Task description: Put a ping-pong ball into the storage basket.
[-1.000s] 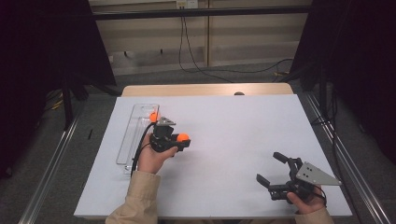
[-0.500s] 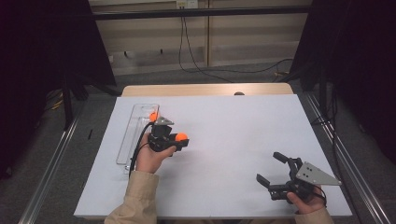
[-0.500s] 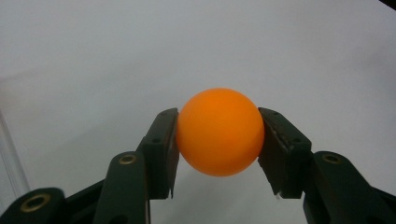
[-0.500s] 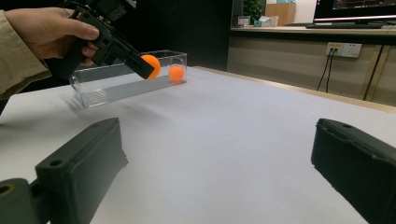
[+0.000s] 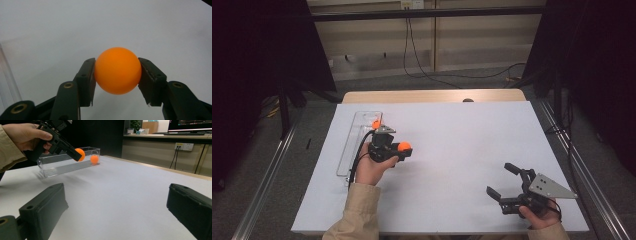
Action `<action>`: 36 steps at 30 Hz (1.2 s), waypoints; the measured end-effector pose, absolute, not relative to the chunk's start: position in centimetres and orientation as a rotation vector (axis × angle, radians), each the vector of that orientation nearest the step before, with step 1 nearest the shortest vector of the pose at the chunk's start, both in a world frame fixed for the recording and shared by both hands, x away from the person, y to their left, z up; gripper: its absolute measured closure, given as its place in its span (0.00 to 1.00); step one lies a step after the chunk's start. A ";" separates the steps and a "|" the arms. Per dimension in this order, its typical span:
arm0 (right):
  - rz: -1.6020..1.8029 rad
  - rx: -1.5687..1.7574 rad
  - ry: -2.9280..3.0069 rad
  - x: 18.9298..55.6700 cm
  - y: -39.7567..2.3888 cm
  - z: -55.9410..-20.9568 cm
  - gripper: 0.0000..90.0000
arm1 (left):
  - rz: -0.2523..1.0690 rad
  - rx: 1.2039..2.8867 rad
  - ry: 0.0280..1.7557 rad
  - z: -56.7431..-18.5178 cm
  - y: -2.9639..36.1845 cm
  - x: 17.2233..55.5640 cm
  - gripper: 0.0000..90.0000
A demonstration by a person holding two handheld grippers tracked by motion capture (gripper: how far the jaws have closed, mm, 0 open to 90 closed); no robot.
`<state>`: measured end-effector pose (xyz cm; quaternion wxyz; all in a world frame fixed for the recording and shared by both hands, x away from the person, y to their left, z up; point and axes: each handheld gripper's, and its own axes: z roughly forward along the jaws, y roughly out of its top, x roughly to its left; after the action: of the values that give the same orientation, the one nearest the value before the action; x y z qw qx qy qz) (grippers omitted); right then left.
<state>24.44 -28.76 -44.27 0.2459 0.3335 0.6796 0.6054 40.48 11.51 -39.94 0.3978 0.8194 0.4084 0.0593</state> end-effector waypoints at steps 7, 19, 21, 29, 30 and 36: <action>1.652 0.911 1.855 24.4 -28.8 -44.3 0.02 | 0.154 2.082 1.031 -39.9 11.8 40.5 0.57; 1.652 0.910 1.855 24.4 -28.7 -44.3 0.02 | 0.157 2.070 1.043 -39.8 12.1 40.5 0.57; 1.651 0.908 1.855 24.4 -28.7 -44.3 0.02 | 0.153 2.077 1.041 -39.7 12.1 40.5 0.57; 1.652 0.908 1.855 24.4 -28.7 -44.3 0.02 | 0.156 2.066 1.052 -39.6 12.5 40.5 0.57; 1.651 0.908 1.855 24.4 -28.7 -44.3 0.02 | 0.158 2.071 1.048 -39.6 12.5 40.6 0.57; 1.651 0.908 1.856 24.5 -28.7 -44.3 0.02 | 0.157 2.068 1.052 -39.5 12.7 40.6 0.57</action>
<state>24.45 -28.74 -44.27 0.2460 0.3327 0.6802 0.6051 40.58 12.73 -39.52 0.3968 0.8162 0.4153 0.0621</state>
